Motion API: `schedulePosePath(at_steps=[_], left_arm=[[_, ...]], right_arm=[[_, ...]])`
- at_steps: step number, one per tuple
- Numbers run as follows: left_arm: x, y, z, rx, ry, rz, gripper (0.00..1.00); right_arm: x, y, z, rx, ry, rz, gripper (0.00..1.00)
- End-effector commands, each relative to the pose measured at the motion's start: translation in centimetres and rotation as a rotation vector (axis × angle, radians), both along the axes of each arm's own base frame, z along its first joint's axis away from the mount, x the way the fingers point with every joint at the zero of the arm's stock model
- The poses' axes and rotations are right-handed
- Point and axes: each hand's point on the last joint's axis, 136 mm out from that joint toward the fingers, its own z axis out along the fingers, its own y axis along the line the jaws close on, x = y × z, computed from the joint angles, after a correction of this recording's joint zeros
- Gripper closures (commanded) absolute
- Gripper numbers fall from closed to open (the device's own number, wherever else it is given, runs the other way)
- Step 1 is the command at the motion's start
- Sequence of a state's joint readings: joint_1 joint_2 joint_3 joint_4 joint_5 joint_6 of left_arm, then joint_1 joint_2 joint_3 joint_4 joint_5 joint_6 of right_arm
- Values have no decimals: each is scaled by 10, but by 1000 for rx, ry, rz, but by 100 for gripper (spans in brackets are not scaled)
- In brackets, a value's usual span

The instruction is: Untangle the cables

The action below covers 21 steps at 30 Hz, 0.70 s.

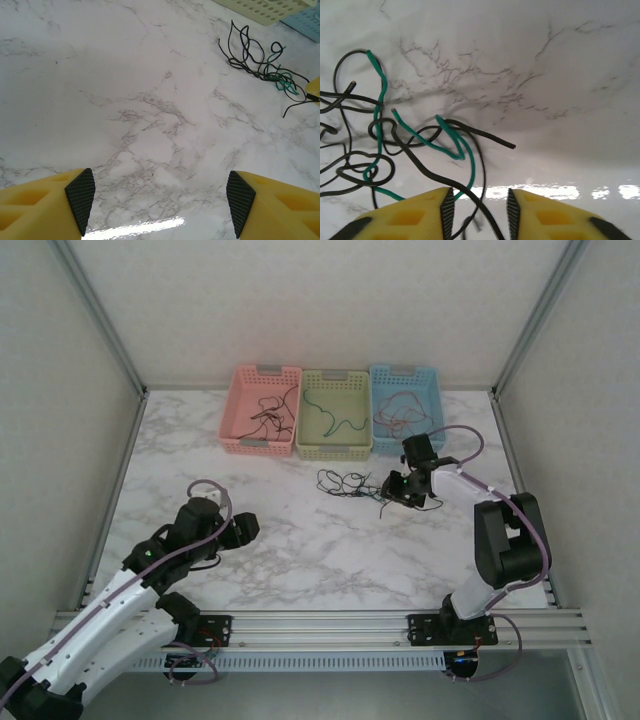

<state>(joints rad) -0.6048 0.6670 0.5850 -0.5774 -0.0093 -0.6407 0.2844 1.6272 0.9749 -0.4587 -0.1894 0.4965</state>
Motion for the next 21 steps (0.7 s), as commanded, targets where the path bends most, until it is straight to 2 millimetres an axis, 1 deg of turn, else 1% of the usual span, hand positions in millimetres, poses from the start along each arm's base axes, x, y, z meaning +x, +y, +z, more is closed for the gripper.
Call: schedulePosePath(at_steps=[1,4,6,8,12,15,18,20,21], left_arm=[[1,4,-3,0,9,29,28],[2,8,0,-2,-11,45,31],[3,9,4,-12,-31,57,32],[5,4,7,-32,-37,46,33],[7,-12,10,-94,-40,-11,33],[7,-23,14,-126,-42,-57,32],[7,-32,17,-153,-40,-92,29],[9,-36,19,-164,-41,-105,22],[10,-38,20,-166,-42,-108,21]], right_arm=[[-3,12,1,53,12,25,79],[-5,16,15,68,-13,44,93],[-6,20,29,85,-36,68,100],[-10,27,43,106,-56,107,100],[-25,60,70,215,-93,241,100],[-39,85,86,241,-132,363,100],[-51,111,100,264,-171,481,100],[-56,124,105,277,-185,533,100],[-58,131,107,281,-195,556,100]])
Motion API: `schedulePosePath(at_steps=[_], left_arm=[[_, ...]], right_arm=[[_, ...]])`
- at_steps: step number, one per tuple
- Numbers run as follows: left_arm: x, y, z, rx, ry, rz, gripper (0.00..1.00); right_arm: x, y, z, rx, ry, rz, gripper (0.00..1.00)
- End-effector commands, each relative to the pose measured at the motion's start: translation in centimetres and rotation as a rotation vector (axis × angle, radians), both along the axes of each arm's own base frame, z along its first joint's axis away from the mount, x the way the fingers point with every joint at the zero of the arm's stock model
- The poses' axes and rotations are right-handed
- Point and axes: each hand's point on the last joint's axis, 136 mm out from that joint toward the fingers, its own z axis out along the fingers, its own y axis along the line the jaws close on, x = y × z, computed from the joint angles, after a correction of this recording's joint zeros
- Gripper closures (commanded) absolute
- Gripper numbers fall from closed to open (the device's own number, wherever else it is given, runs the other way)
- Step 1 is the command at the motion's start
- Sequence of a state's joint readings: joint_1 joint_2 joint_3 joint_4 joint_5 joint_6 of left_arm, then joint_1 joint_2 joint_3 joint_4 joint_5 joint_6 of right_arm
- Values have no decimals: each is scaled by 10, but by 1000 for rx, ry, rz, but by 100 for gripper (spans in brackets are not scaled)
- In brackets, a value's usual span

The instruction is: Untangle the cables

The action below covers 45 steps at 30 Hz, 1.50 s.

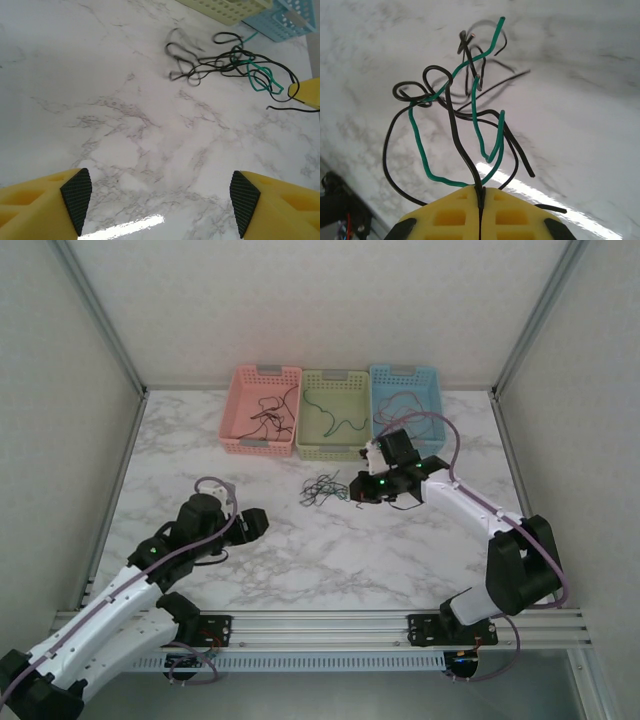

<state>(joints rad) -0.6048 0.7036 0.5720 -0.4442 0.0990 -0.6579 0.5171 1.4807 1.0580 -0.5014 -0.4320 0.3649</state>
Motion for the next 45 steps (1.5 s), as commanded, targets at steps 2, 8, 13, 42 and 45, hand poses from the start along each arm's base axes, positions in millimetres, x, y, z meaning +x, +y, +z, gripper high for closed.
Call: schedulePosePath(at_steps=[2,8,13,42,45], left_arm=[[7,-13,10,-49,-20,-32,20],[16,-29,16,-67,-13,-77,26],[17,-41,9,-70,9,-138,27],[62,-96,-36,4,34,-278,61],[62,-95,-43,12,46,-278,66]], right_arm=[[-11,30,22,61,-55,134,100],[-14,58,26,102,-64,205,100],[-11,63,26,108,-63,209,100],[-13,64,28,116,-46,210,100],[-13,63,28,113,-49,206,100]])
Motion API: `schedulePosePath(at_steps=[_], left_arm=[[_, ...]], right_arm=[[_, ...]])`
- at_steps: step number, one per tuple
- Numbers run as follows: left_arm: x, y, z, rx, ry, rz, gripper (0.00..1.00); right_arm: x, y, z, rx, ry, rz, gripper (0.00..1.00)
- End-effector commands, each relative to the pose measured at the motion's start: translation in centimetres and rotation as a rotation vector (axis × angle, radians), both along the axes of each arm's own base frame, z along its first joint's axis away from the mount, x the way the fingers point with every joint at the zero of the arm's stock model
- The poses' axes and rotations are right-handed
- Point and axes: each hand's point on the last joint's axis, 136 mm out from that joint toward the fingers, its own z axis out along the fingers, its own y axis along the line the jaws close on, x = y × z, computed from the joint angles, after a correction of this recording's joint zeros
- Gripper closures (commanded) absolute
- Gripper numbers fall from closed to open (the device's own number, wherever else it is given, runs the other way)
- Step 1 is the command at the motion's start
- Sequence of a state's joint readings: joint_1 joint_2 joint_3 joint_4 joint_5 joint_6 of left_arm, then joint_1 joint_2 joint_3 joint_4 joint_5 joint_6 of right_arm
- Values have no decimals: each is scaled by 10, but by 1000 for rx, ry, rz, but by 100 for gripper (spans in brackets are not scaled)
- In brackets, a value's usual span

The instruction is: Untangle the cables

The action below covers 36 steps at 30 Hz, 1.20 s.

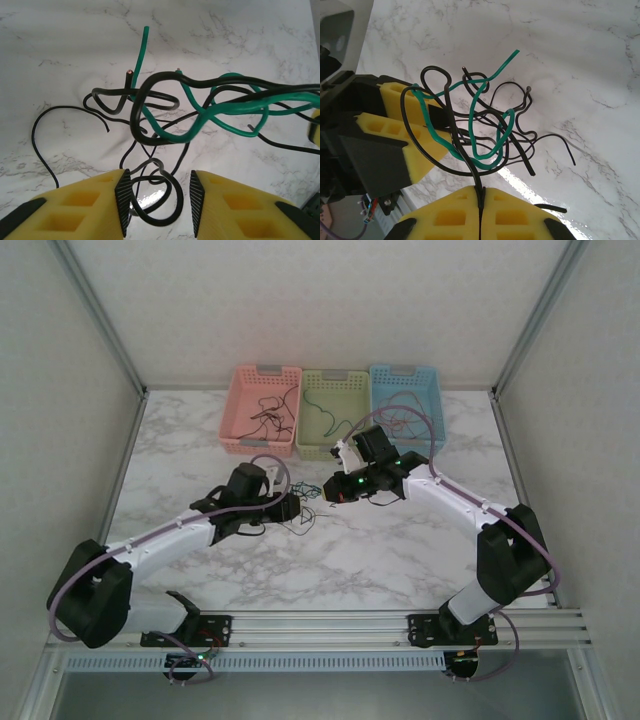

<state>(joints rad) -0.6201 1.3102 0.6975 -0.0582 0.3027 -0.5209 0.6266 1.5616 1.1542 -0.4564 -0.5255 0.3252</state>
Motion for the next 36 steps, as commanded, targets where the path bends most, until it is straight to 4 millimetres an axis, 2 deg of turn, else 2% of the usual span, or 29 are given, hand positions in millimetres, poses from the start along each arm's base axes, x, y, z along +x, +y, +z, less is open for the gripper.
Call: schedulePosePath(at_steps=[1,10,17,21,25,28,31,36], left_arm=[[4,-7,5,-12,-27,-21,69],[1,-2,5,3,-29,-10,99],[-13,21,22,45,-48,36,100],[-29,43,45,41,-84,79,100],[-48,72,75,41,-128,156,100],[-64,94,102,14,-182,207,100],[-79,109,127,-33,-238,235,100],[-93,121,151,-73,-285,250,100]], right_arm=[[1,6,10,22,-14,16,100],[2,4,10,13,-23,5,100],[15,-12,10,-64,-73,-53,100],[38,-44,2,-118,-80,-187,100],[67,-102,-25,-184,-15,-414,100],[75,-140,-43,-222,11,-540,100],[76,-160,-50,-248,8,-600,100],[75,-169,-56,-279,8,-619,100]])
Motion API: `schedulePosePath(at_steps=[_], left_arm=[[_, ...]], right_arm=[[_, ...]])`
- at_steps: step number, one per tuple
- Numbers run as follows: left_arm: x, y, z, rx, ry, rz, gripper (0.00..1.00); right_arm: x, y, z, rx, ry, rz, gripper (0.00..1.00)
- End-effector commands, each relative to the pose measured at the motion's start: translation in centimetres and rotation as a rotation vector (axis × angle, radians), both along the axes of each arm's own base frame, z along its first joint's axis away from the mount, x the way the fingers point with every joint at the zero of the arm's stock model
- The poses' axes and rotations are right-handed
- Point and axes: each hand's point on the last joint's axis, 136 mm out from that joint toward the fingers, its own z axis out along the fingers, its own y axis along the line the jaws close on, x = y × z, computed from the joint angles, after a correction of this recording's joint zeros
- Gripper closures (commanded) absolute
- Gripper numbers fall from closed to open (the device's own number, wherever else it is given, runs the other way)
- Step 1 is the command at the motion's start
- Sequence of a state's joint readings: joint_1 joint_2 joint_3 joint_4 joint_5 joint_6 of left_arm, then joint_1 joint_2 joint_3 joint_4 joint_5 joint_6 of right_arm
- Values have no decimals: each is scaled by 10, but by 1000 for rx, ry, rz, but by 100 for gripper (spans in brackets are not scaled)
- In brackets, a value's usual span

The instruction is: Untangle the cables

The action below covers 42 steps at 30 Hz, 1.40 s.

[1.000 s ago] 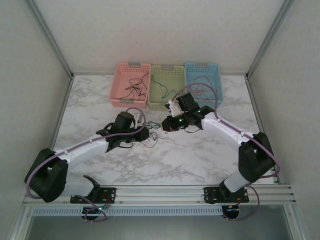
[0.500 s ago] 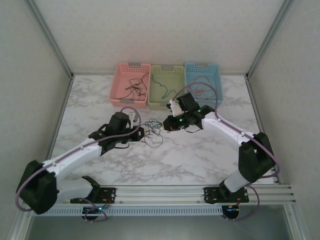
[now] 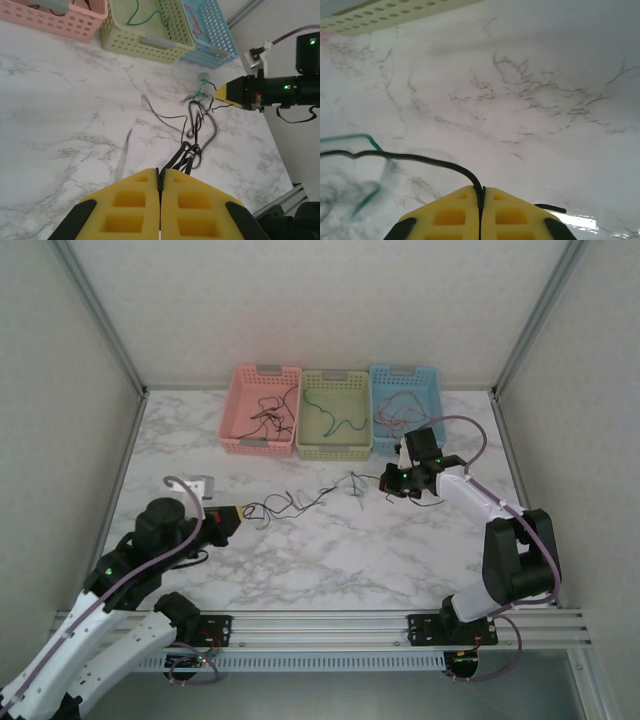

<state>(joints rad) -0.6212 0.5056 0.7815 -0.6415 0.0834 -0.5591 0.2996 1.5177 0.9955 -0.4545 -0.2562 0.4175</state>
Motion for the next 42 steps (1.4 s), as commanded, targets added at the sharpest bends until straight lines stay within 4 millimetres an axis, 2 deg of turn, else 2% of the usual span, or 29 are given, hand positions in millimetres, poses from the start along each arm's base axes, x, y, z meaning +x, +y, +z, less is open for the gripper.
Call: schedulePosePath(at_steps=[1,8,12,14,18,21,23,25,27,35,42], left_arm=[[-9,17,8,17,12,54,100],[-14,27,19,47,-2,71,100],[-17,56,28,126,9,186,100],[-23,75,42,160,-11,246,100],[-40,113,82,206,-90,345,100],[-49,127,103,216,-137,372,100],[-49,120,108,197,-152,338,100],[-46,103,109,154,-155,272,100],[-40,85,107,109,-155,213,100],[-15,44,95,68,-130,117,100],[-1,6,98,-4,-133,-6,100]], right_arm=[[8,-20,1,-71,-36,-77,100],[7,-21,-8,-78,-15,-76,100],[5,-36,-16,-161,-5,-103,100],[4,-45,-19,-205,-3,-123,100],[5,-56,-22,-253,0,-158,100],[7,-54,-22,-233,0,-160,100],[7,-46,-21,-191,3,-148,100],[7,-38,-19,-146,6,-132,100],[6,-30,-15,-99,0,-116,100],[-1,-2,5,26,-29,-37,100],[-4,2,9,43,-29,-20,100]])
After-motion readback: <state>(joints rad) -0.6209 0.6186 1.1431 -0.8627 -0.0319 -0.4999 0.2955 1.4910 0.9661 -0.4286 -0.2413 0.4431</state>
